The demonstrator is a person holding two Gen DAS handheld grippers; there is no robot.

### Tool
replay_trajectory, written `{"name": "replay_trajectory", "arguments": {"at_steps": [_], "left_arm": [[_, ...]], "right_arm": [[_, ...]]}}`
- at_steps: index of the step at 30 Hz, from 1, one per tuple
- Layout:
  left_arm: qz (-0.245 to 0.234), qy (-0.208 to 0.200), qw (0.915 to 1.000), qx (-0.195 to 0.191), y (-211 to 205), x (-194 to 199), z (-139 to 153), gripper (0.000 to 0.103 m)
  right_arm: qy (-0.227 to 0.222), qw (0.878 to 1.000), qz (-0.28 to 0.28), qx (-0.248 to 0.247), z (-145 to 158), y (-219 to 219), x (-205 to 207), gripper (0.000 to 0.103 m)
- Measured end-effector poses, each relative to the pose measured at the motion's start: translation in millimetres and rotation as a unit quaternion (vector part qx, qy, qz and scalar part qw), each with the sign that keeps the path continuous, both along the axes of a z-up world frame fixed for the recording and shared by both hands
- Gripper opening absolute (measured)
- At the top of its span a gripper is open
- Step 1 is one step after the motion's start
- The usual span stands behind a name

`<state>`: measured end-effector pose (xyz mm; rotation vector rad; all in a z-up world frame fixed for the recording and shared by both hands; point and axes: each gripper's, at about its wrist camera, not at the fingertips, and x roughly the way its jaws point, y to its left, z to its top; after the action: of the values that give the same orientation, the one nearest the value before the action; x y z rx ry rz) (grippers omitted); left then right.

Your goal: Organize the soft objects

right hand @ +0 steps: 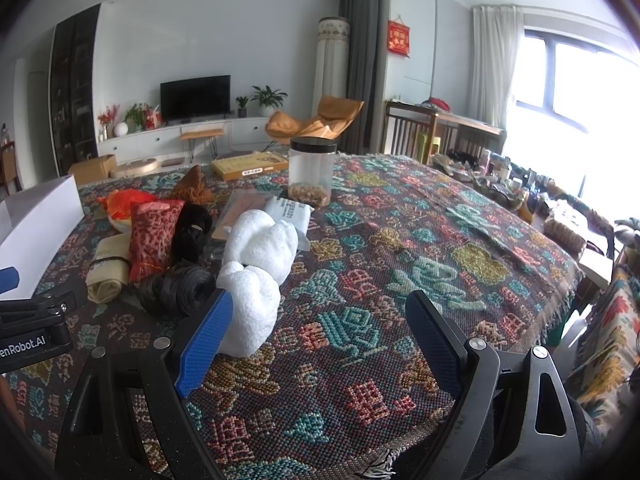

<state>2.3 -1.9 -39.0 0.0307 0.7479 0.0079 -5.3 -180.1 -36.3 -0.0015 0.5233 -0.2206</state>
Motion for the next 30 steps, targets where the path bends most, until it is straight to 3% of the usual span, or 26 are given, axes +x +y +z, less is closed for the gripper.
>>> {"name": "replay_trajectory", "arguments": {"at_steps": [9, 16, 20, 23, 28, 30], "left_arm": [[-0.003, 0.021, 0.9998, 0.0, 4, 4, -18, 0.103], [-0.007, 0.083, 0.9964, 0.016, 8, 21, -61, 0.103], [-0.011, 0.128, 0.9916, 0.019, 12, 38, -84, 0.103], [-0.018, 0.138, 0.9902, -0.01, 20, 48, -90, 0.103], [-0.034, 0.125, 0.9915, -0.012, 24, 69, -92, 0.103], [-0.034, 0.112, 0.993, -0.013, 25, 75, -93, 0.103]], "right_arm": [[0.005, 1.0, 0.001, -0.001, -2, 0, -1, 0.09], [0.023, 1.0, 0.006, 0.007, -7, -4, 4, 0.09], [0.06, 0.998, 0.019, 0.022, -16, -7, 15, 0.09], [0.096, 0.994, 0.026, 0.043, -25, -11, 26, 0.09], [0.175, 0.978, 0.07, 0.086, -47, -10, 59, 0.09], [0.194, 0.973, 0.102, 0.077, -55, 0, 74, 0.09]]}}
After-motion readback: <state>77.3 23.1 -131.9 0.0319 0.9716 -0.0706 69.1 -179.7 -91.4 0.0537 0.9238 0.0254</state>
